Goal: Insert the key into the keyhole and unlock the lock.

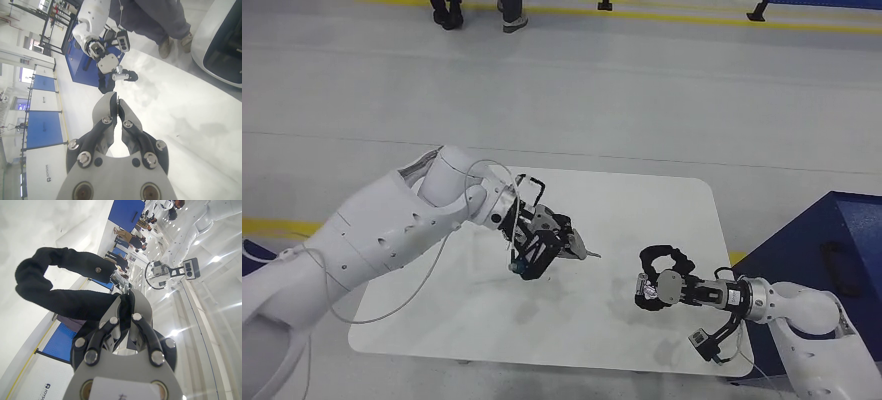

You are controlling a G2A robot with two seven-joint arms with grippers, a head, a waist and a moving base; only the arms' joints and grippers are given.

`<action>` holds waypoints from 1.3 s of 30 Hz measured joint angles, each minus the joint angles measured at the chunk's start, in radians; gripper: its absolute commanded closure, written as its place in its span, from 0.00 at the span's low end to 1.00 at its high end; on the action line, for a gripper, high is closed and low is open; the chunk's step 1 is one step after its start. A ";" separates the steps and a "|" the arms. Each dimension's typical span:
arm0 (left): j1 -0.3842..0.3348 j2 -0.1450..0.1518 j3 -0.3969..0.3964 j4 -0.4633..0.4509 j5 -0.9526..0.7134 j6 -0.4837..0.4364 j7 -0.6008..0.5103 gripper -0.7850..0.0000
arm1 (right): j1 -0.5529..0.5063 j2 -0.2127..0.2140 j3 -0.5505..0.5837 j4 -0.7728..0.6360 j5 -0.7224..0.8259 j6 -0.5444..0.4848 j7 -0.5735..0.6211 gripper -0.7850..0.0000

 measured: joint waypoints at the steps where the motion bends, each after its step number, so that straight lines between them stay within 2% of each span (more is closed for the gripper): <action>1: 0.001 0.000 0.000 -0.001 0.001 0.001 0.000 1.00 | 0.000 0.000 0.000 0.000 0.000 0.000 0.000 1.00; 5: -0.019 0.002 0.013 -0.054 0.096 -0.019 -0.074 1.00 | -0.020 0.001 -0.008 -0.031 -0.052 0.016 0.032 1.00; 8: -0.061 -0.006 0.019 -0.096 0.196 -0.062 -0.034 1.00 | -0.052 0.004 -0.006 -0.076 -0.124 0.055 0.064 1.00; 14: -0.078 -0.056 0.019 -0.155 0.275 -0.055 -0.016 1.00 | -0.100 0.010 -0.001 -0.130 -0.208 0.077 0.119 1.00; 20: -0.064 -0.120 0.019 -0.130 0.303 -0.058 -0.019 1.00 | -0.132 0.013 -0.010 -0.168 -0.290 0.107 0.171 1.00; 30: -0.062 -0.122 0.018 -0.125 0.303 -0.056 -0.018 1.00 | -0.137 0.012 -0.011 -0.172 -0.307 0.102 0.191 1.00; 34: -0.022 -0.120 0.004 -0.082 0.216 -0.010 0.027 1.00 | -0.145 0.016 -0.018 -0.192 -0.324 0.115 0.210 1.00; 39: -0.015 -0.140 0.019 -0.056 0.168 0.024 0.064 1.00 | -0.158 0.025 -0.011 -0.222 -0.323 0.169 0.204 1.00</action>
